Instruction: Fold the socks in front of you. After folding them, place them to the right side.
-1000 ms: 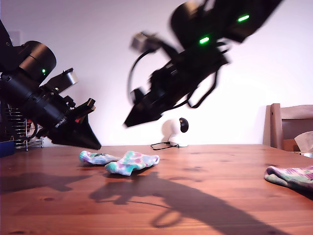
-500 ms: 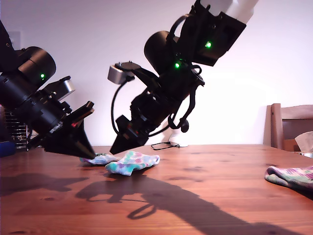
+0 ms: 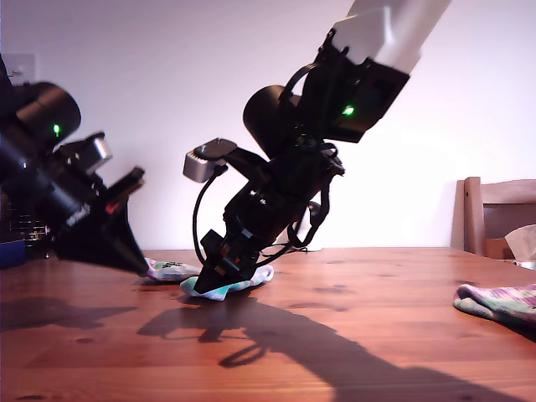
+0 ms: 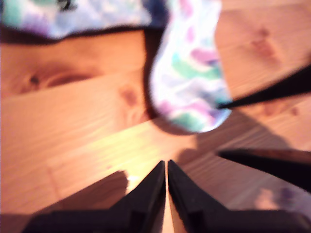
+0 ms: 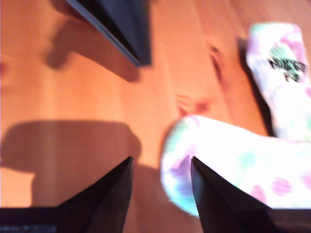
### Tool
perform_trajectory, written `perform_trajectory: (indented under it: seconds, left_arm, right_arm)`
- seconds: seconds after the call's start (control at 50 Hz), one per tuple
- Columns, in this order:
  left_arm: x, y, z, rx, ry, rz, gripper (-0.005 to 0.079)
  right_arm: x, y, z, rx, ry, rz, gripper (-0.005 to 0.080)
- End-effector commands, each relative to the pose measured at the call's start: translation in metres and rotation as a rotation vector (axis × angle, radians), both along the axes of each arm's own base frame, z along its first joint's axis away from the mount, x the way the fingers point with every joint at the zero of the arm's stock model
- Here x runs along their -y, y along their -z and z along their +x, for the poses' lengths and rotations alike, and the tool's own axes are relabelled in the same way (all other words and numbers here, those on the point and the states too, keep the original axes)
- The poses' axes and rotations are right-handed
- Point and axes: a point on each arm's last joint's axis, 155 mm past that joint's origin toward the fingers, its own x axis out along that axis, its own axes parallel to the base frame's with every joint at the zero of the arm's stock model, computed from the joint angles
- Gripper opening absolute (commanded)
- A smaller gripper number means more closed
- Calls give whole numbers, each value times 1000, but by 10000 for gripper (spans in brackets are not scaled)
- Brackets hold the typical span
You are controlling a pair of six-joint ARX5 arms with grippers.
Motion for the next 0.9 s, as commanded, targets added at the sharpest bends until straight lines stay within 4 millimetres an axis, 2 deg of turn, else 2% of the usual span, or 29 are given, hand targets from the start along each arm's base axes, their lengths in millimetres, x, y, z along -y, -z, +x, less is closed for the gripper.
perform_trajectory:
  seconds: [0.0,0.22,0.52,0.64,0.7,0.88]
  left_arm:
    - [1,-16,4,36,1,-13,-21]
    - [4,-22,1,40,15,-32,-21]
    - [7,-22,-3,26,29,-47,-21]
    - [7,-21,-5,18,31,-48,-21]
    - [7,-21,-5,17,32,-48,-21]
    - [7,-21,-5,18,32,-48,-21]
  right_arm:
    - [-4,6,6,-2,5,-12,340]
    - [1,9,12,-18,28,-55,340]
    - [8,30,3,-75,28,-99,340]
    - [9,33,3,-79,29,-103,326]
    - [8,33,3,-78,29,-103,289]
    - [9,33,4,-75,33,-106,100]
